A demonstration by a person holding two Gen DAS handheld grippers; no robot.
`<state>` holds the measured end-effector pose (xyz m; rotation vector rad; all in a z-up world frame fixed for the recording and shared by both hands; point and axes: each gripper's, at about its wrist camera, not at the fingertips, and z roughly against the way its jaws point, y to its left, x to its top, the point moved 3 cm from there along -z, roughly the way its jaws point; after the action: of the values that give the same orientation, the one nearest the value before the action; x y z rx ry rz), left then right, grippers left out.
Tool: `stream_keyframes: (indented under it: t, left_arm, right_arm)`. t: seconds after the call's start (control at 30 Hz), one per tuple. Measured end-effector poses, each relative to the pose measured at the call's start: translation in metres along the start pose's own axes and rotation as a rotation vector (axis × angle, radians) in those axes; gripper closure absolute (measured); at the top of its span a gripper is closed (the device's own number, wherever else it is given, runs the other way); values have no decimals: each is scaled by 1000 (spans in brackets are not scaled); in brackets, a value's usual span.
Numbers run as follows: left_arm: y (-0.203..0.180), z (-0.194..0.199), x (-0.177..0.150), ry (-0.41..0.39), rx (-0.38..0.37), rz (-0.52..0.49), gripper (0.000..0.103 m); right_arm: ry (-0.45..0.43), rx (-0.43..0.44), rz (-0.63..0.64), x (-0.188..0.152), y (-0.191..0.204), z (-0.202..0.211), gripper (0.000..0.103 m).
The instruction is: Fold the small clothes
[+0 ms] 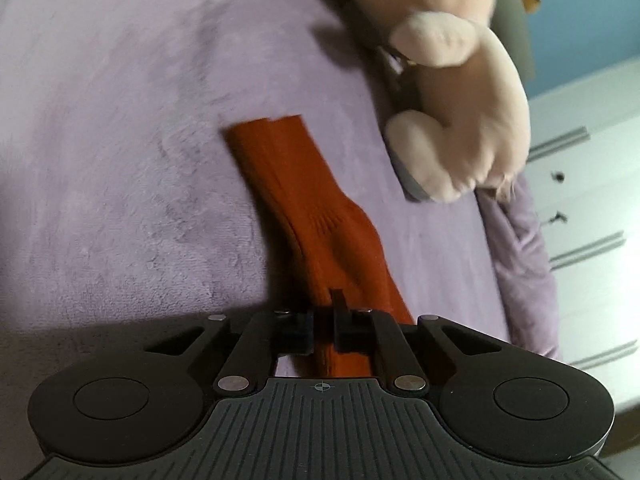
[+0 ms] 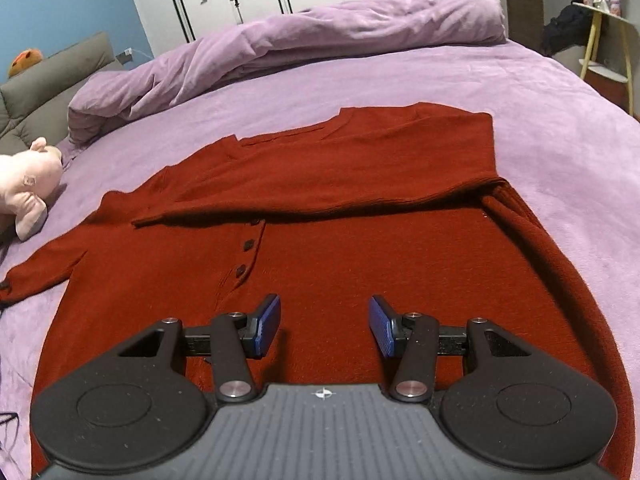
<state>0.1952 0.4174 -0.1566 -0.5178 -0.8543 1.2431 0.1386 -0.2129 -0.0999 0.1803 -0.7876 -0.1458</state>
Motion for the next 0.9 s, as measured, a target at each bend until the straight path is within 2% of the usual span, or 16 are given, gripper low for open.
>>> stream_keyframes:
  t: [0.03, 0.1, 0.2, 0.27, 0.33, 0.43, 0.5, 0.53, 0.57, 0.6, 0.63, 0.67, 0.7, 0.77, 0.9]
  left_arm:
    - [-1, 1, -1, -4, -6, -4, 94]
    - [-10, 12, -5, -26, -3, -102, 94]
    - [-55, 30, -27, -57, -52, -334, 95]
    - [-96, 40, -54, -38, -138, -484, 95]
    - [-143, 53, -98, -16, -234, -654, 95]
    - [-201, 70, -188, 76, -419, -886, 94]
    - [-224, 71, -251, 147, -482, -1014, 92]
    - [-230, 69, -283, 184, -488, -1074, 91]
    - [-232, 65, -313, 217, -481, -1127, 84]
    - [-232, 59, -339, 264, -474, -1176, 70]
    - [-229, 54, -364, 320, -465, -1231, 65]
    - [-223, 49, -383, 357, -439, -1275, 59]
    - [-215, 46, -396, 382, -407, -1302, 61]
    - [-200, 42, -402, 396, -363, -1314, 60]
    - [-172, 55, -376, 357, -286, -1236, 48]
  right_arm:
    - [2, -2, 5, 0, 1, -1, 55]
    - [5, -9, 4, -1, -1, -2, 55]
    - [2, -17, -16, 0, -6, -1, 55]
    - [-8, -13, -30, 1, -10, 0, 55]
    - [-18, -13, -37, 2, -12, 3, 55]
    - [-30, -9, -51, 3, -17, 6, 55]
    - [-37, -4, -69, 4, -20, 8, 55]
    - [-40, 0, -79, 4, -22, 9, 55]
    - [-42, 5, -87, 5, -24, 10, 55]
    - [-45, 10, -94, 6, -26, 12, 55]
    - [-50, 11, -96, 7, -27, 13, 55]
    - [-55, 15, -99, 8, -28, 14, 55]
    - [-57, 19, -101, 9, -30, 14, 55]
    - [-59, 28, -109, 13, -33, 14, 55]
    - [-53, 101, -133, 25, -35, 5, 55]
